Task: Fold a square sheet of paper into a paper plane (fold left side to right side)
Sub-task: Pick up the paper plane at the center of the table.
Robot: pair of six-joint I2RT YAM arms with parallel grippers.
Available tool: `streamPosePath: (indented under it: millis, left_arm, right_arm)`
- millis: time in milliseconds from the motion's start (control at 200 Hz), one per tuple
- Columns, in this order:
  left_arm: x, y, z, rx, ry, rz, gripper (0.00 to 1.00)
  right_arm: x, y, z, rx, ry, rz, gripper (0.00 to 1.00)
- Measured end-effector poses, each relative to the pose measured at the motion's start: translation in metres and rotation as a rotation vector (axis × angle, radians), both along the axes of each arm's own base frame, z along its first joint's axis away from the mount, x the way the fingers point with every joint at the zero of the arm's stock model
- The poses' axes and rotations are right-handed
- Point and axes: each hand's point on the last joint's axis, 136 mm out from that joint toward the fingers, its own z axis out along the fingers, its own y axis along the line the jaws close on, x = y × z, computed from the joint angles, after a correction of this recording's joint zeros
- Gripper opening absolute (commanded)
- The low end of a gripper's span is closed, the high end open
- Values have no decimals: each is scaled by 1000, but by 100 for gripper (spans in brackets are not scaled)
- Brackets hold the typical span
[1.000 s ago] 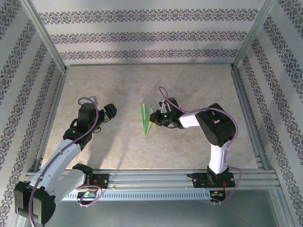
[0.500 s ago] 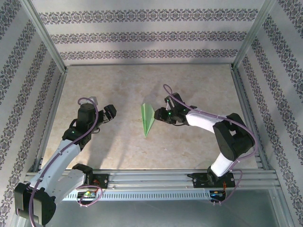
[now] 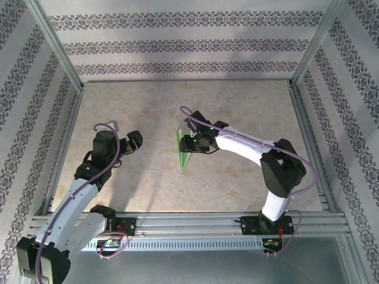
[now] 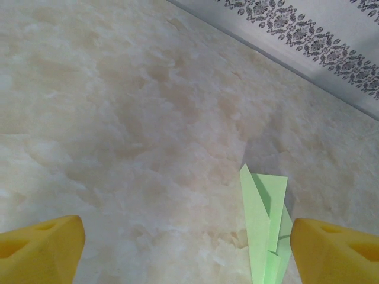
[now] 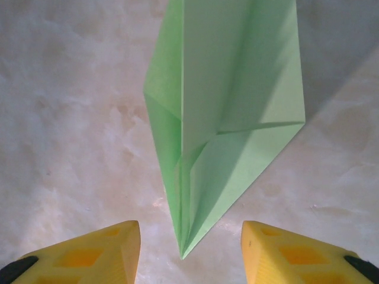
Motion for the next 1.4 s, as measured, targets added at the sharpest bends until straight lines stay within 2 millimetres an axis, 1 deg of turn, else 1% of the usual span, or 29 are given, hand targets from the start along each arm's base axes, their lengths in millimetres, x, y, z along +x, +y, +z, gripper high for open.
streamPosePath:
  millis: [80, 160, 350, 515, 779, 1089, 1399]
  left_arm:
    - [-1, 1, 1, 7, -3, -2, 90]
    - [-2, 1, 2, 11, -7, -2, 90]
    - [-3, 2, 1, 13, -7, -2, 91]
    - [-4, 2, -2, 15, 0, -2, 91]
    - [-5, 4, -6, 17, 10, 4, 92]
    - [-6, 4, -9, 20, 18, 3, 92]
    - [-6, 4, -10, 23, 21, 2, 92]
  right_arm:
    - [-3, 3, -11, -25, 28, 9, 49]
    - [-4, 7, -16, -38, 44, 18, 49]
    - [-3, 16, -21, -45, 49, 33, 46]
    - [-2, 19, -24, -50, 55, 35, 43]
    - [0, 19, -38, -76, 74, 32, 39]
    - [4, 19, -45, -95, 77, 27, 32]
    - [7, 17, -60, -135, 91, 20, 26]
